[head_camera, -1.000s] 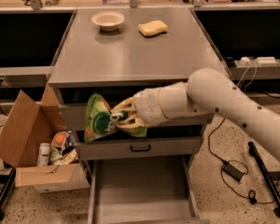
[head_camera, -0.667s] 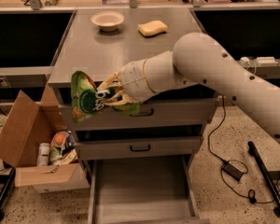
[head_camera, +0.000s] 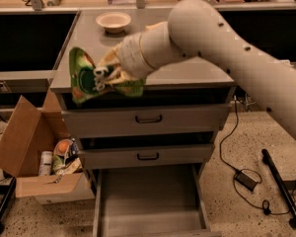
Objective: Pick green rice chip bag from bottom drawer and place on counter
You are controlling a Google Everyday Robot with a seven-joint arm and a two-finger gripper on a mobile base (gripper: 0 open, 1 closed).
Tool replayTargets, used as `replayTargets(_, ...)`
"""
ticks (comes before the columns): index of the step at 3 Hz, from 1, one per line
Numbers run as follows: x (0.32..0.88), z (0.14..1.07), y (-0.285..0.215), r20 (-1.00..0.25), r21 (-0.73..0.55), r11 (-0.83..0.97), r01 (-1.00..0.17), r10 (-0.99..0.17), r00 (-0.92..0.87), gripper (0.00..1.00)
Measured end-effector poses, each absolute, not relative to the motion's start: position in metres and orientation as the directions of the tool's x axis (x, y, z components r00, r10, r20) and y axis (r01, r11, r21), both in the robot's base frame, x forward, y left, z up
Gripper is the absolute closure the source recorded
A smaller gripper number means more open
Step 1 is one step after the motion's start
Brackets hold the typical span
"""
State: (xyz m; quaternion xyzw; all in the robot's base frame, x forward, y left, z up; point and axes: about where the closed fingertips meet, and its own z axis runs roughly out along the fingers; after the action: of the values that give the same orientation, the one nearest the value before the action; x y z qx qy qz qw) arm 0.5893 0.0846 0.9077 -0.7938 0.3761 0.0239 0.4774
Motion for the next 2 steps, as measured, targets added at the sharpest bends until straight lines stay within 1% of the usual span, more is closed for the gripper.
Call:
replayTargets(1, 0.633, 0.947, 0.086, -0.363, -0.773, -0.232, -0.59, -0.601, 0.712, 1.0)
replayTargets(2, 0.674, 0.958, 0.084, -0.37, -0.793, -0.177, -0.582, -0.62, 0.692, 1.0)
